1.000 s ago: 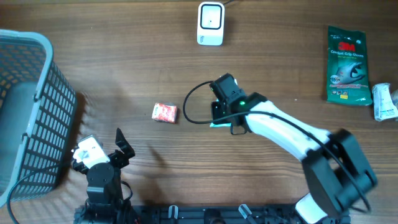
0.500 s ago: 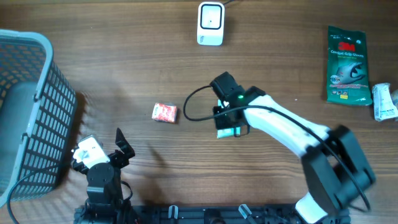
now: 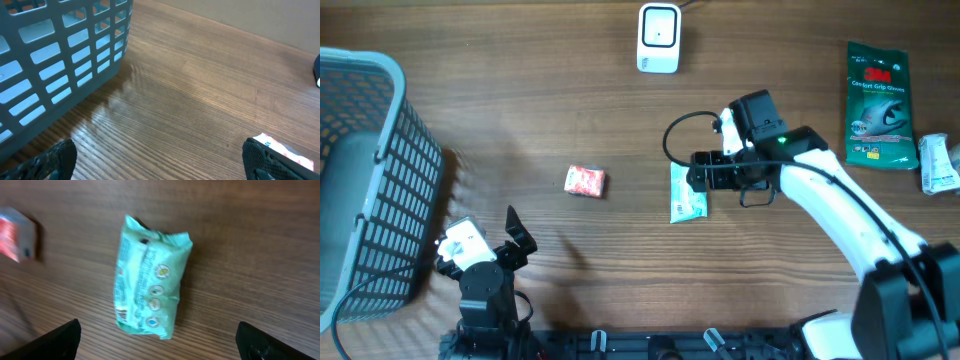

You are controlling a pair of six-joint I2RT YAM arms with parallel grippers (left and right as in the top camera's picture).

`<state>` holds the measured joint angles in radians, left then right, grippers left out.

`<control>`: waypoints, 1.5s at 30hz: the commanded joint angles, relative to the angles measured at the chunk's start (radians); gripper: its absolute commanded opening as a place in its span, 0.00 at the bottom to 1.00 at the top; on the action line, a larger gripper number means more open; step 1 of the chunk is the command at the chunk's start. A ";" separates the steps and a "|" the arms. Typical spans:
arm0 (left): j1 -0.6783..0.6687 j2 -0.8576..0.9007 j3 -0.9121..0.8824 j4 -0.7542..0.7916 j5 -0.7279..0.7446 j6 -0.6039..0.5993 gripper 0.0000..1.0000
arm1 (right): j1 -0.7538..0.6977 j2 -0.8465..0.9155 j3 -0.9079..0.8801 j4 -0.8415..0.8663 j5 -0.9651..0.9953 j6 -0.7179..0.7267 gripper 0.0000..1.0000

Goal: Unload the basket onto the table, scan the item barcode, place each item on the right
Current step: 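Hold the wipes pack over the scanner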

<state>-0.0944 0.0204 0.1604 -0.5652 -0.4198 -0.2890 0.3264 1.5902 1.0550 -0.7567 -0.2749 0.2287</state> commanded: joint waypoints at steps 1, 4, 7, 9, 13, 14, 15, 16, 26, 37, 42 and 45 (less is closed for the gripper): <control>-0.004 -0.005 -0.006 0.004 0.008 0.020 1.00 | -0.025 0.102 -0.018 0.027 -0.168 -0.104 1.00; -0.004 -0.005 -0.006 0.004 0.008 0.020 1.00 | -0.024 0.162 -0.018 0.056 -0.263 -0.142 1.00; -0.004 -0.005 -0.006 0.004 0.008 0.020 1.00 | -0.025 0.251 -0.018 0.079 -0.237 -0.099 1.00; -0.004 -0.005 -0.006 0.004 0.008 0.020 1.00 | -0.025 0.307 -0.018 0.101 -0.215 -0.095 1.00; -0.004 -0.005 -0.006 0.004 0.008 0.020 1.00 | -0.026 0.417 -0.018 0.150 -0.212 -0.096 0.45; -0.004 -0.005 -0.006 0.004 0.008 0.020 1.00 | -0.027 0.430 -0.018 0.160 -0.212 -0.095 0.20; -0.004 -0.005 -0.006 0.004 0.008 0.020 1.00 | -0.031 0.432 -0.017 0.172 -0.213 -0.094 0.04; -0.004 -0.005 -0.006 0.004 0.008 0.020 1.00 | -0.034 0.430 -0.015 0.179 -0.216 -0.090 0.04; -0.004 -0.005 -0.006 0.004 0.008 0.020 1.00 | -0.073 0.263 0.170 -0.069 -0.414 -0.191 0.04; -0.004 -0.005 -0.006 0.004 0.008 0.020 1.00 | 0.063 -0.058 0.232 0.365 0.412 -0.256 0.04; -0.004 -0.005 -0.006 0.004 0.008 0.020 1.00 | 0.171 0.028 0.231 0.697 0.521 -0.636 0.05; -0.004 -0.005 -0.006 0.004 0.008 0.020 1.00 | 0.178 0.116 0.231 0.873 0.686 -0.771 0.04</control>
<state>-0.0944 0.0204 0.1604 -0.5652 -0.4194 -0.2890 0.5030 1.6028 1.2842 -0.0113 0.1654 -0.2878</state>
